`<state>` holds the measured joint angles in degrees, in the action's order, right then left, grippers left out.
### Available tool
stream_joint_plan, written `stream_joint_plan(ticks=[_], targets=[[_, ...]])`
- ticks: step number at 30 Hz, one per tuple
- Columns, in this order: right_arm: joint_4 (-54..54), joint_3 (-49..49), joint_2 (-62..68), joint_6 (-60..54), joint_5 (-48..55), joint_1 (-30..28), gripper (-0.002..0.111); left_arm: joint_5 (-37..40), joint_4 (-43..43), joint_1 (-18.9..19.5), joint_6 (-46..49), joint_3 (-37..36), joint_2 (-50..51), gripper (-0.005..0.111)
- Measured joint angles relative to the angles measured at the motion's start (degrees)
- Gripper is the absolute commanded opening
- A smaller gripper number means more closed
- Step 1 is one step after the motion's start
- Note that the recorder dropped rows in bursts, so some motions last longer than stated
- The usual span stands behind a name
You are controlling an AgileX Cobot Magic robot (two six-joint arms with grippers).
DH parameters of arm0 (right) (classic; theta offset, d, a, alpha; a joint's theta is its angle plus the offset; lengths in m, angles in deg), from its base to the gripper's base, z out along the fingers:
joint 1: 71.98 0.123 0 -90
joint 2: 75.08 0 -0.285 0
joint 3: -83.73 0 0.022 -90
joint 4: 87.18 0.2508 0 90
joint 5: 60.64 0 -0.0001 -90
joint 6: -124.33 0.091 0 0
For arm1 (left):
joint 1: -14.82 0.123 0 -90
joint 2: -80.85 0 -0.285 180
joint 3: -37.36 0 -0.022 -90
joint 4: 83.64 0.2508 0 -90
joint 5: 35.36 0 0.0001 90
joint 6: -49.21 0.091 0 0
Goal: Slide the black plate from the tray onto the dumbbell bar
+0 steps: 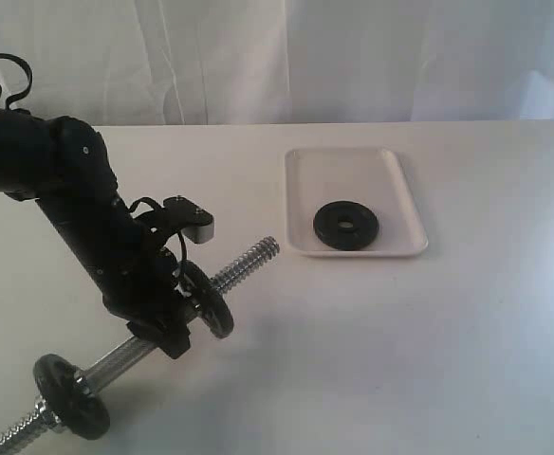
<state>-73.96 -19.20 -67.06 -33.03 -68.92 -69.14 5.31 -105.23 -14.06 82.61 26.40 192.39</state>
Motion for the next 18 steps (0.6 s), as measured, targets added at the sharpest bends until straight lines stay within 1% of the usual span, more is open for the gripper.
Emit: stream_joint_plan(ticks=[5,8,10,13,15,18], targets=[[1.77,0.0,0.0,0.96,-14.11,0.0,0.0,0.0,0.0,0.0,0.0,0.0,0.0,0.0],[3.64,0.0,0.0,0.7,-18.25,0.0,0.0,0.0,0.0,0.0,0.0,0.0,0.0,0.0],[7.66,0.0,0.0,0.71,-16.33,0.0,0.0,0.0,0.0,0.0,0.0,0.0,0.0,0.0],[15.23,0.0,0.98,0.69,-5.04,0.0,0.0,0.0,0.0,0.0,0.0,0.0,0.0,0.0],[16.74,0.0,4.26,0.23,-0.83,0.0,0.0,0.0,0.0,0.0,0.0,0.0,0.0,0.0],[16.2,-2.22,11.8,-2.39,1.98,0.0,0.0,0.0,0.0,0.0,0.0,0.0,0.0,0.0]])
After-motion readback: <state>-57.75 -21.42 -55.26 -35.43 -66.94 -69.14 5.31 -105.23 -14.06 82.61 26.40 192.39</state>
